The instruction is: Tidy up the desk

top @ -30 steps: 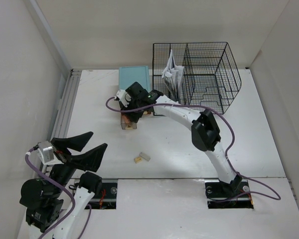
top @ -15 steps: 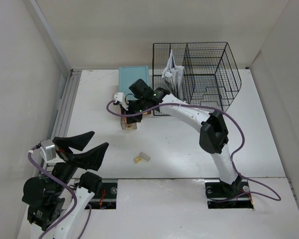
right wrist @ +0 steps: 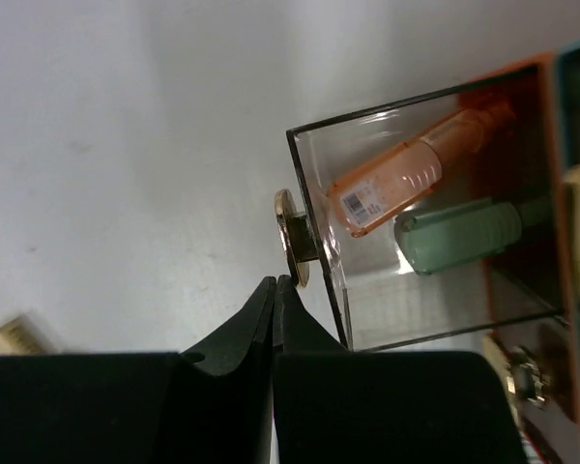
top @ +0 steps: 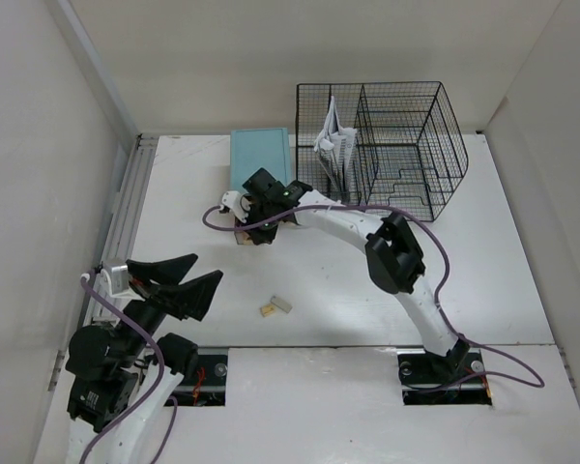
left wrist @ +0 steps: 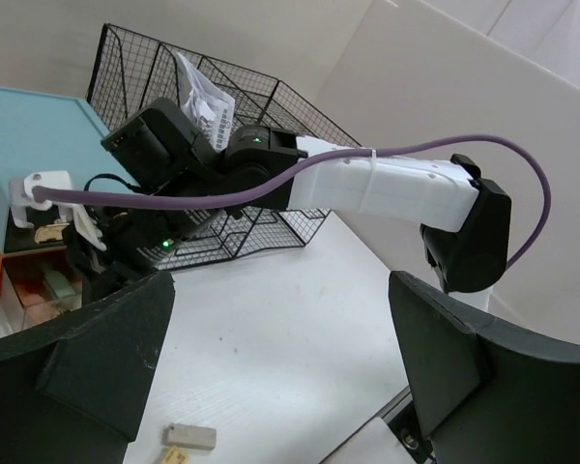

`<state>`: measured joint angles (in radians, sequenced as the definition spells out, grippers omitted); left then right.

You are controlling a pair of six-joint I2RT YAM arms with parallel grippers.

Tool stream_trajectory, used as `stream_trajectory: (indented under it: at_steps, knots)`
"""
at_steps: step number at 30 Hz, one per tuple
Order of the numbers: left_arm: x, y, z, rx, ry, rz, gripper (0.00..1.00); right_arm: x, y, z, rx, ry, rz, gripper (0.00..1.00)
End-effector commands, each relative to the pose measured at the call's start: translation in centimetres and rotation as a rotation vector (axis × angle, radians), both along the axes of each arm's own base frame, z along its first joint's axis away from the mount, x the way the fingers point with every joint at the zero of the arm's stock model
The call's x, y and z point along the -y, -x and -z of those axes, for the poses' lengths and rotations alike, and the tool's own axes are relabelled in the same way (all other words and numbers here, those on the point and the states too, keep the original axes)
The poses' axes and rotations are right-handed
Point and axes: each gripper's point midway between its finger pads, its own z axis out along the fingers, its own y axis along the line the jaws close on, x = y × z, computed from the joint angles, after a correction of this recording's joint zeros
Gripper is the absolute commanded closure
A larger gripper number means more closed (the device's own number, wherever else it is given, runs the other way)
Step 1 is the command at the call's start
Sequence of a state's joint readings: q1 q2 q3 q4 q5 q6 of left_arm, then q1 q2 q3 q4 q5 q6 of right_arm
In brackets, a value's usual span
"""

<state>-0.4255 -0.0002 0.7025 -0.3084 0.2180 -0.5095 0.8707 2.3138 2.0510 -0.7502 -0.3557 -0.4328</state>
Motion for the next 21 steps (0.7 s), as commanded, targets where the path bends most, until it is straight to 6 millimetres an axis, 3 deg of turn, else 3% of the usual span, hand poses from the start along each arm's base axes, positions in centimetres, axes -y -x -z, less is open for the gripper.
stream_trajectory:
  at_steps: [1,8,9,16,18,19,20,21]
  knots:
    - [-2.0,4.4,-3.3,0.212,0.116,0.006,0.09,-2.0,-4.8,-2.3,0.186,-0.056,0.173,1.0]
    - [-2.1,4.3,-3.3,0.21,0.12,-0.004,0.07,-2.6,-8.1,-1.7,0.297,-0.022,0.3,1.0]
    - [-2.1,4.3,-3.3,0.21,0.12,-0.004,0.06,-2.5,-8.4,-0.9,0.301,-0.006,0.308,1.0]
    - [-2.0,3.4,-2.7,0.184,0.135,-0.014,0.06,-1.1,-11.0,-0.2,0.409,0.064,0.415,1.0]
    - [-2.0,3.0,-2.4,0.169,0.144,-0.022,0.08,-0.9,-11.2,-1.4,0.434,0.047,0.432,1.0]
    - [-2.0,3.1,-2.8,0.181,0.15,-0.021,0.14,-0.4,-10.4,-2.1,0.419,0.043,0.419,1.0]
    - [-2.2,3.1,-2.8,0.18,0.153,-0.03,0.21,-1.9,-8.3,-2.6,0.342,-0.023,0.297,1.0]
    - [-2.2,3.1,-2.8,0.175,0.16,-0.027,0.31,-2.0,-6.9,-3.0,0.283,-0.052,0.221,1.0]
